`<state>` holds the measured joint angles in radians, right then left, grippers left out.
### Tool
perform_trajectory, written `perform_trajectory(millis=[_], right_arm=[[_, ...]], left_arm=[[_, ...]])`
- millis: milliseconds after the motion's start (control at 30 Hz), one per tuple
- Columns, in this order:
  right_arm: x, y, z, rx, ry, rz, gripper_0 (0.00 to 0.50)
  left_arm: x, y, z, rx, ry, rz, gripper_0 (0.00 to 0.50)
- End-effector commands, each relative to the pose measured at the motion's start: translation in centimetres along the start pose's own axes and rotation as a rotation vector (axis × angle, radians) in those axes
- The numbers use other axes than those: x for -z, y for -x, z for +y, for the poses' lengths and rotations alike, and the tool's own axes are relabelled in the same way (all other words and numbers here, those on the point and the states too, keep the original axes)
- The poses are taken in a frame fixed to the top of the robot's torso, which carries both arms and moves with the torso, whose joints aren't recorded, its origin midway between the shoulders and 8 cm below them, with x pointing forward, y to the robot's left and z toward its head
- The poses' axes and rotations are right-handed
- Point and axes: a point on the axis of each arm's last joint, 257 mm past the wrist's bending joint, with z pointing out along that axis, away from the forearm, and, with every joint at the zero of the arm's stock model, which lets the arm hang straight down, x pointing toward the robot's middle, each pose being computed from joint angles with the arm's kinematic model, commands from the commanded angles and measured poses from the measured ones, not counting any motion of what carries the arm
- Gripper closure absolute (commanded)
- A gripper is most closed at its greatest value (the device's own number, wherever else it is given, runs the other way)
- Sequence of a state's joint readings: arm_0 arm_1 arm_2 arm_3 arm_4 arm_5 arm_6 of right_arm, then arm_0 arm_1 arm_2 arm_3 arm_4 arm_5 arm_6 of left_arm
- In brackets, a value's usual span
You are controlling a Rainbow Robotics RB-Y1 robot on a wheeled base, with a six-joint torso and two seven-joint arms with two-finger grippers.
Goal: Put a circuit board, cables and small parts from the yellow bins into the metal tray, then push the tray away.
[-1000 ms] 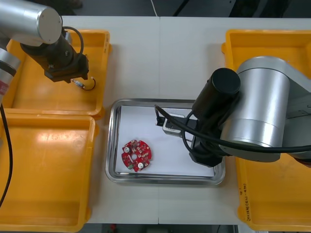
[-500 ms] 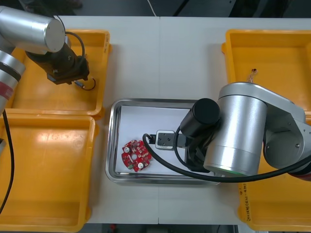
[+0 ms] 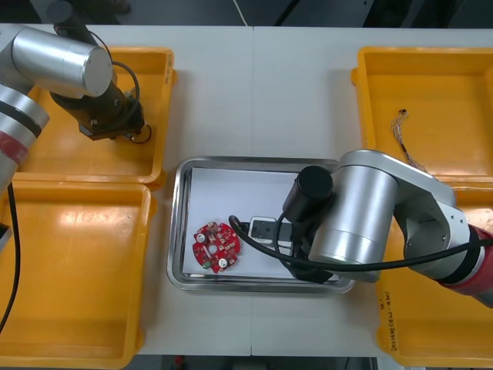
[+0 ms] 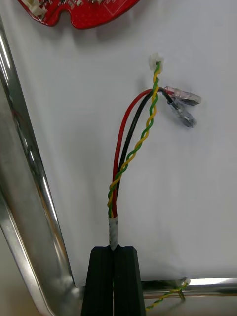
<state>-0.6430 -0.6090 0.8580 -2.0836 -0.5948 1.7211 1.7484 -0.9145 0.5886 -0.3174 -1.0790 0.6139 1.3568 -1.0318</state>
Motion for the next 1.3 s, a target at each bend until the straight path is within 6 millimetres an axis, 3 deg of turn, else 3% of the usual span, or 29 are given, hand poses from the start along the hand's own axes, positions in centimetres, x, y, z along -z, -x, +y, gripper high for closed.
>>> perform_trajectory(millis=[33,167,200,233,267,300,333,500,567,633,733,767,1067,1300], right_arm=[[-0.8,1.7,1.4,-0.008,0.008,-0.039,0.500],[-1.5,1.9,1.7,-0.014,0.000,-0.053,0.500],[-1.8,1.9,1.8,-0.010,-0.006,-0.052,0.500],[-2.0,1.9,1.8,-0.007,-0.012,-0.052,0.500],[-2.2,1.8,1.8,-0.004,-0.016,-0.051,0.500],[-2.5,1.7,1.7,-0.003,-0.021,-0.047,0.500],[-2.8,1.6,1.9,-0.008,-0.018,-0.042,0.500],[-3.5,1.0,2.1,-0.029,0.003,-0.023,0.491],[-3.4,1.0,2.1,-0.033,0.004,-0.022,0.404],[-3.4,1.0,2.1,-0.036,0.003,-0.022,0.204],[-3.3,1.1,2.1,-0.041,-0.001,-0.027,0.032],[-3.3,1.2,2.0,-0.042,-0.004,-0.028,0.011],[-2.3,1.7,1.2,-0.059,-0.030,-0.050,0.000],[-1.3,2.2,0.5,-0.082,-0.031,-0.069,0.000]], left_arm=[[1.3,2.3,-2.5,0.060,-0.029,-0.056,0.000],[1.2,2.3,-2.3,0.061,-0.025,-0.056,0.000],[1.2,2.2,-2.3,0.060,-0.024,-0.055,0.026],[1.2,2.3,-2.2,0.061,-0.025,-0.057,0.174],[1.2,2.3,-2.2,0.060,-0.024,-0.057,0.279],[1.2,2.2,-2.4,0.061,-0.026,-0.054,0.468],[1.2,2.2,-2.4,0.060,-0.025,-0.054,0.499],[1.1,2.1,-2.3,0.062,-0.027,-0.051,0.500],[1.1,2.1,-2.4,0.064,-0.029,-0.051,0.500],[1.1,2.1,-2.4,0.062,-0.029,-0.051,0.500],[1.2,2.1,-2.3,0.063,-0.027,-0.050,0.500],[1.2,2.1,-2.3,0.063,-0.028,-0.051,0.500],[2.0,2.8,-1.6,0.072,-0.033,-0.054,0.500],[4.8,3.1,-0.4,0.067,-0.020,-0.031,0.500]])
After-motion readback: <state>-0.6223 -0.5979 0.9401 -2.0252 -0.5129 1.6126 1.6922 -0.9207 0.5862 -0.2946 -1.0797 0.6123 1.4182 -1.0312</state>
